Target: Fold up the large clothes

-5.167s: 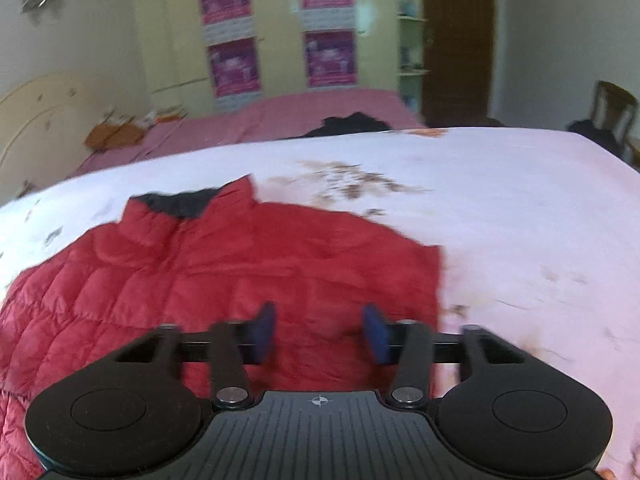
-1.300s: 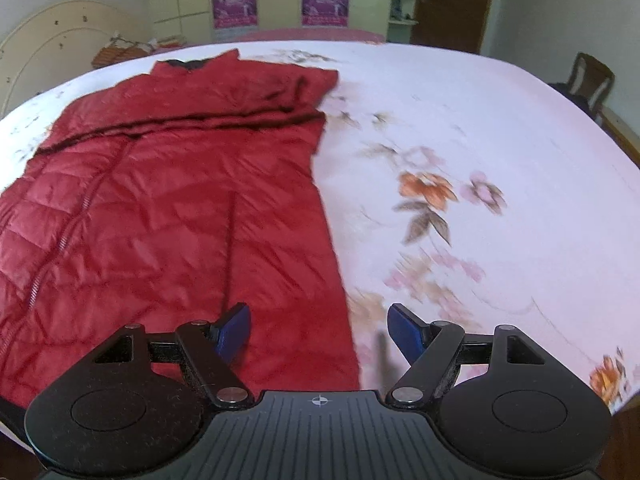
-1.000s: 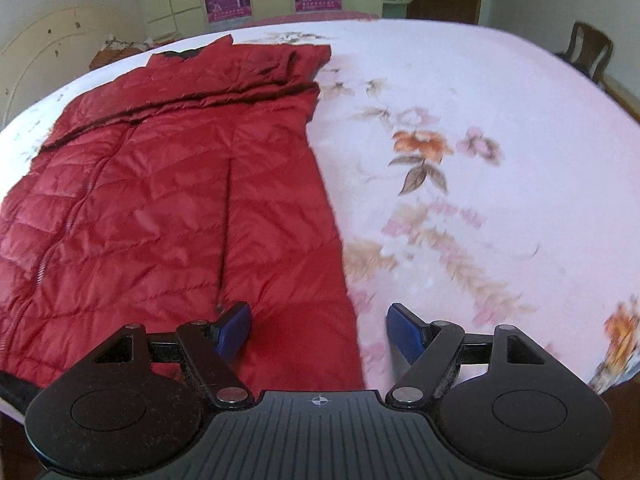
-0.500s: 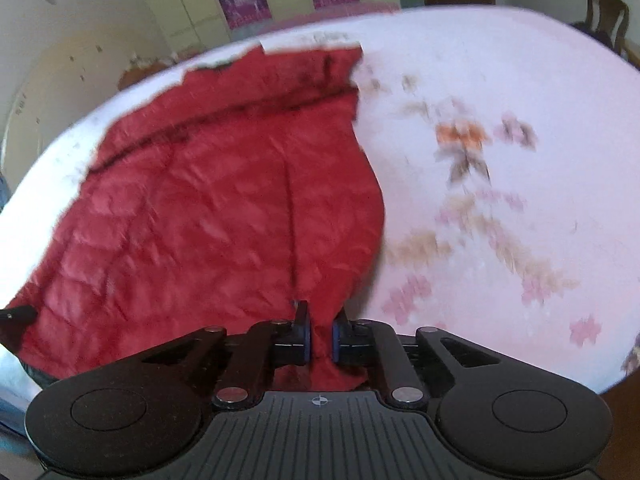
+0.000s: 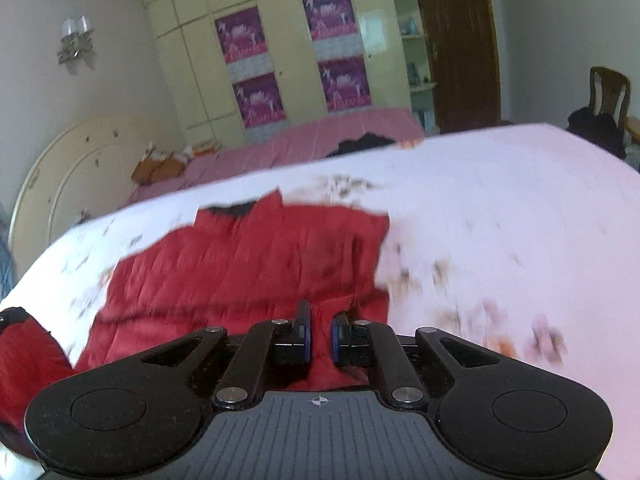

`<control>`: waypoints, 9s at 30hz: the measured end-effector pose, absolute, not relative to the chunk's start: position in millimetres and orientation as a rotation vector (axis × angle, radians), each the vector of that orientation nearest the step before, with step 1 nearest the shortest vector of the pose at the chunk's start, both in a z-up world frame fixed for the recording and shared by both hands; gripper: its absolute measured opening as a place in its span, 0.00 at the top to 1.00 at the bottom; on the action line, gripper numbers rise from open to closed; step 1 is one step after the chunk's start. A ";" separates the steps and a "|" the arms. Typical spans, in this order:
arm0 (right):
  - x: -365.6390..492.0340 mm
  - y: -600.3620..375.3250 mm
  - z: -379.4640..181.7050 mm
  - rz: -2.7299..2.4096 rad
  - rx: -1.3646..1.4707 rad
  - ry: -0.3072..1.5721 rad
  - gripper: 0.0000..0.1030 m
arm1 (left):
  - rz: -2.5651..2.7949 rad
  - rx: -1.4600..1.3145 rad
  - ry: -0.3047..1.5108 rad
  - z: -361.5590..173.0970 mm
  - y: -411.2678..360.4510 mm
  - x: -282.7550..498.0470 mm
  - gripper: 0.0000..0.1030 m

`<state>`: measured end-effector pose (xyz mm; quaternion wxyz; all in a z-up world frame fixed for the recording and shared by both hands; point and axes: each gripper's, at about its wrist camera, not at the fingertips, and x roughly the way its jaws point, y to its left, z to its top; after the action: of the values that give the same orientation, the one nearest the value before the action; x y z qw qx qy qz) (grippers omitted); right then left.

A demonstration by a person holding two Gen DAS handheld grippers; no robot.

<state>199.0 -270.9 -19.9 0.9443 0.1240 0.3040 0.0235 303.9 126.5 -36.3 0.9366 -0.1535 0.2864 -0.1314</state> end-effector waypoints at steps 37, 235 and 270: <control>484.0 -326.6 -96.1 -0.044 0.412 0.750 0.18 | 0.023 -0.362 0.710 -87.7 118.8 558.4 0.06; 240.5 -258.4 -142.2 0.063 0.564 0.874 0.83 | -0.137 -0.504 0.887 -117.8 145.3 292.2 0.82; 142.6 -278.1 -111.1 0.031 0.318 0.787 0.34 | 0.122 -0.340 0.840 -103.3 137.3 187.6 0.28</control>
<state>142.6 -278.1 -111.1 0.9112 0.1544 0.3816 0.0149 187.6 137.3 -103.3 0.8973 -0.1642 0.4055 0.0591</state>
